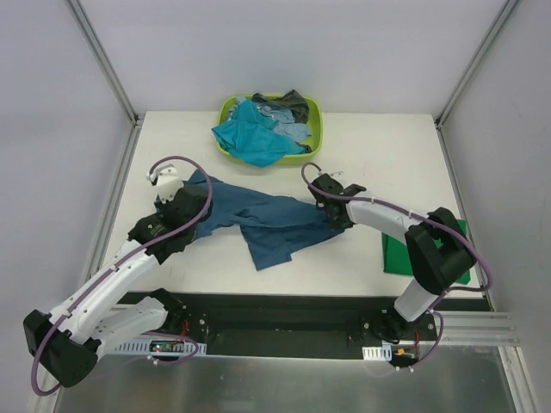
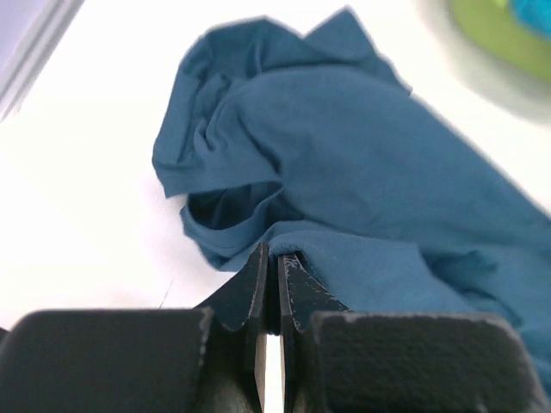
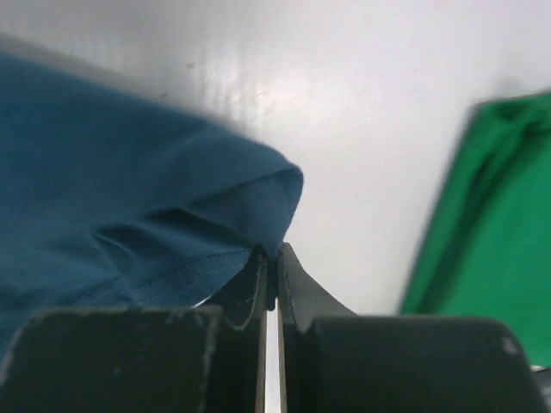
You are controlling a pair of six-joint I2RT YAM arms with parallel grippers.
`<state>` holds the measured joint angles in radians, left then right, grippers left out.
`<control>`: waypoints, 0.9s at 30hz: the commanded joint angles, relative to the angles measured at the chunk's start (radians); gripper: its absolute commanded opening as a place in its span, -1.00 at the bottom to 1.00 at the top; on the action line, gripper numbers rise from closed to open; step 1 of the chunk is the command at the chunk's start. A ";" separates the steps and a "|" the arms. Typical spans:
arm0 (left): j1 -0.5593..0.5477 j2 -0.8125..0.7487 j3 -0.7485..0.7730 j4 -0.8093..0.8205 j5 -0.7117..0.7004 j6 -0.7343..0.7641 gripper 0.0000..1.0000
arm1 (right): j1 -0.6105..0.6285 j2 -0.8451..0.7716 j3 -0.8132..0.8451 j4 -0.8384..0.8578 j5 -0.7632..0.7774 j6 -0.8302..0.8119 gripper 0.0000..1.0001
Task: Fold and stack the t-shirts
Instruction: Flatten out the tshirt
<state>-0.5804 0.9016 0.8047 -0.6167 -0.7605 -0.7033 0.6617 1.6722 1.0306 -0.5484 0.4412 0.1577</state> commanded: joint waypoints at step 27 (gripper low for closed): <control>0.011 -0.133 1.156 0.170 0.791 0.605 -1.00 | -0.068 -0.907 0.786 -0.306 -0.062 -0.382 -0.99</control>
<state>-0.5808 0.7727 1.9007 -0.5053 -0.1783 -0.1326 0.5961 0.7952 1.7325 -0.7811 0.5110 -0.2256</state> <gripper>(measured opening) 0.014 0.029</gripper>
